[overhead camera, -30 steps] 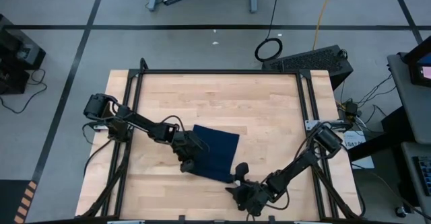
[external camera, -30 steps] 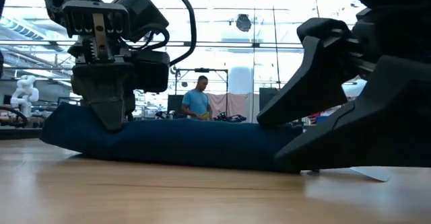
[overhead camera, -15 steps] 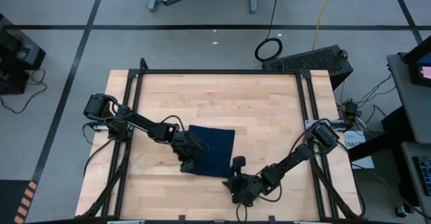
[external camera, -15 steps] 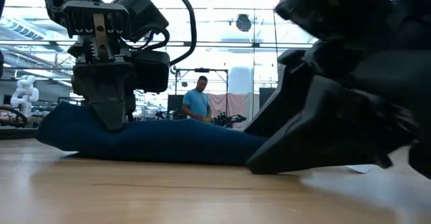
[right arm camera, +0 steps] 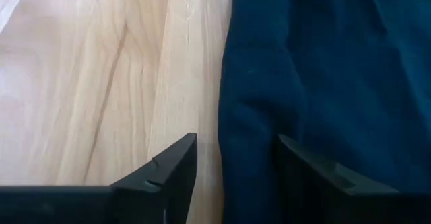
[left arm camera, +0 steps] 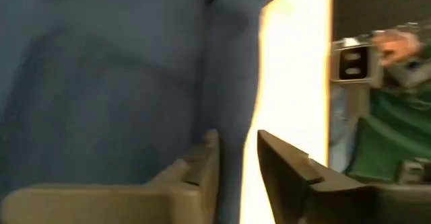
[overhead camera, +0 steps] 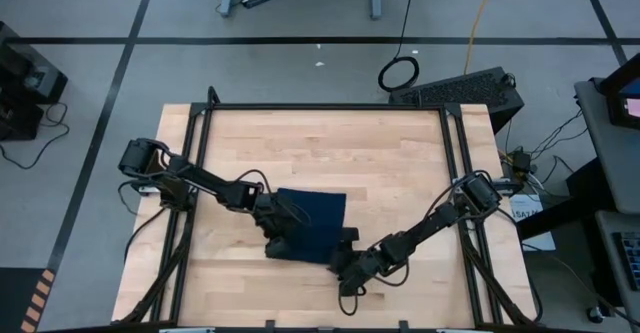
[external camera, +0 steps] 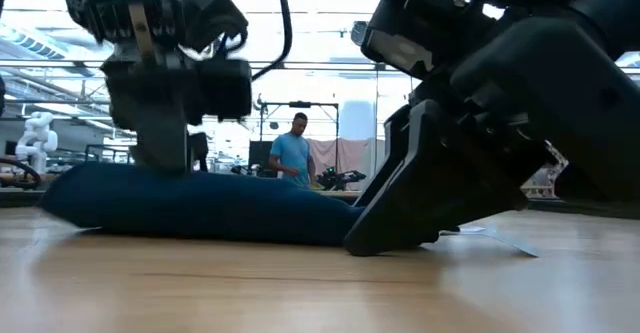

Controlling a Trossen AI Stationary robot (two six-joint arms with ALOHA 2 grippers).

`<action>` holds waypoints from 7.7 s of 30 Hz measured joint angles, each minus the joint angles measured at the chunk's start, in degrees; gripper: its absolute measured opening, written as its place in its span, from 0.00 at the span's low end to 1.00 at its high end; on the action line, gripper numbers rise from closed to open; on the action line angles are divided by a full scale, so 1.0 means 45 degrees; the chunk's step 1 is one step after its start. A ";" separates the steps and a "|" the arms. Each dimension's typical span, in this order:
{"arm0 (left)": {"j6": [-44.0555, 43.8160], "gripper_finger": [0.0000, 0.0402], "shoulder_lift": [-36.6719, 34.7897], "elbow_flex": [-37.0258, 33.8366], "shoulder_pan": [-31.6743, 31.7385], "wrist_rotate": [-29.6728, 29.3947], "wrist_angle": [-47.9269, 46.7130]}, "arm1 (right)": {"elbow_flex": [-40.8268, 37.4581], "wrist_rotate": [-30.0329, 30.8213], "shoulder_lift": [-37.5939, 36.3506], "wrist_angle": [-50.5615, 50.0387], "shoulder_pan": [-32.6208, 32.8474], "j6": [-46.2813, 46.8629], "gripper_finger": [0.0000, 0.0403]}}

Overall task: Roll towel
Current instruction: Roll the dark blue towel

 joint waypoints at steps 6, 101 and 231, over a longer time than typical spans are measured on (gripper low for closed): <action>0.0787 0.46 -0.1332 0.0007 -0.0023 0.0513 -0.0197 | 0.0000 -0.0315 0.0000 -0.0005 -0.0042 0.0236 0.39; -0.1621 0.01 -0.0920 -0.0508 -0.3599 -0.2451 -0.0572 | -0.0049 0.0138 0.0068 0.3659 0.0567 -0.1790 0.47; -0.3646 0.05 0.0226 -0.0680 -0.7461 -1.0077 0.0249 | -0.0049 0.0704 0.1360 0.6338 0.0401 -0.4139 0.53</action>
